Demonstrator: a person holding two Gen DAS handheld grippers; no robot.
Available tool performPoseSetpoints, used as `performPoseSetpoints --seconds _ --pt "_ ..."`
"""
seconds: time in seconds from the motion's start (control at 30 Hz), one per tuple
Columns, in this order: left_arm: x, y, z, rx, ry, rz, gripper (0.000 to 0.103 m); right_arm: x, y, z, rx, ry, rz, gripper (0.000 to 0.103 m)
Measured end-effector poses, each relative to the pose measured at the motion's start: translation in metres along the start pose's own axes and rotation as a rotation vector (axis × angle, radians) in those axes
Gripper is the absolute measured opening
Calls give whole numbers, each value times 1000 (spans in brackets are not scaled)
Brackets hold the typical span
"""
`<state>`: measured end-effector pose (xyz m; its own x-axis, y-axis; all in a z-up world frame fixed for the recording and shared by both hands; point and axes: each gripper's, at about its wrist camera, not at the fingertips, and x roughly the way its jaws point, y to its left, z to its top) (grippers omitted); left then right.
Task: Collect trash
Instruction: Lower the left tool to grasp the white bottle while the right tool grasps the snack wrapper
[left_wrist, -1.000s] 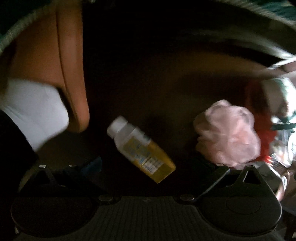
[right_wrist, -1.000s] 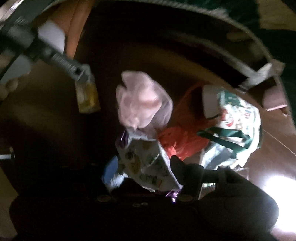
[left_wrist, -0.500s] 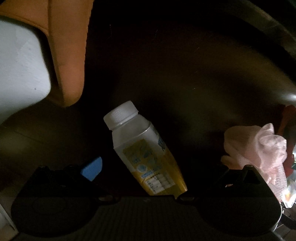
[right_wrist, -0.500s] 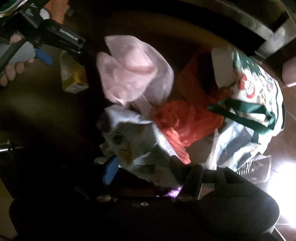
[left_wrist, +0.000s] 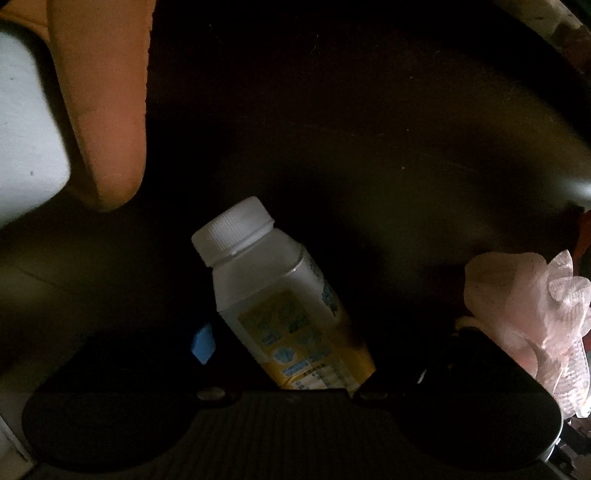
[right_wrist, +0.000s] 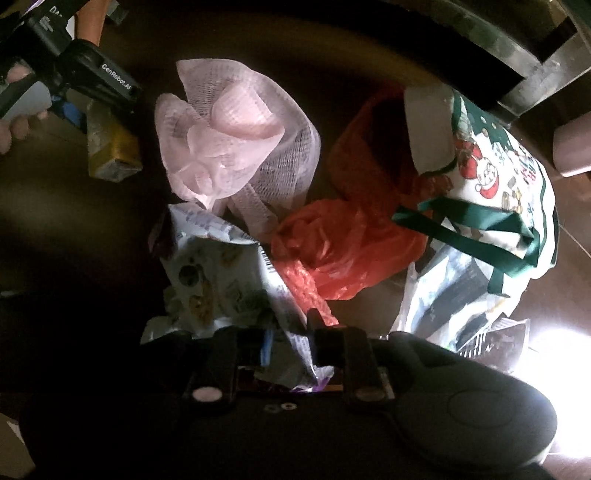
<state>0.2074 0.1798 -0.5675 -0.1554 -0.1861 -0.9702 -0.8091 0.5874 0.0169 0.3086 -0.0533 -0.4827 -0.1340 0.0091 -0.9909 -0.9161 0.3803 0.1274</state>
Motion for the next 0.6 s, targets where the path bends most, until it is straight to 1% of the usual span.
performPoseSetpoints --seconds 0.03,0.1,0.17,0.23,0.3,0.43,0.53,0.6 --pt "1 -1 2 3 3 -3 73 2 1 -1 -5 3 0 20" --pt "2 -6 2 15 11 2 69 3 4 0 -22 3 1 16" --pt "9 -5 0 29 9 4 66 1 9 0 -38 -5 3 9" --pt "8 -9 -1 39 14 13 59 -1 9 0 -43 -6 4 3" --pt "6 -12 -3 53 25 29 56 -6 8 1 -48 -9 1 1" --pt "-3 -22 -10 74 15 38 55 -30 8 0 -55 -26 -12 1" --pt "-25 -30 -15 89 -5 32 55 -50 8 1 -54 -49 -35 0" --pt "-41 -38 -20 103 -22 22 55 -69 6 4 -43 -80 -53 0"
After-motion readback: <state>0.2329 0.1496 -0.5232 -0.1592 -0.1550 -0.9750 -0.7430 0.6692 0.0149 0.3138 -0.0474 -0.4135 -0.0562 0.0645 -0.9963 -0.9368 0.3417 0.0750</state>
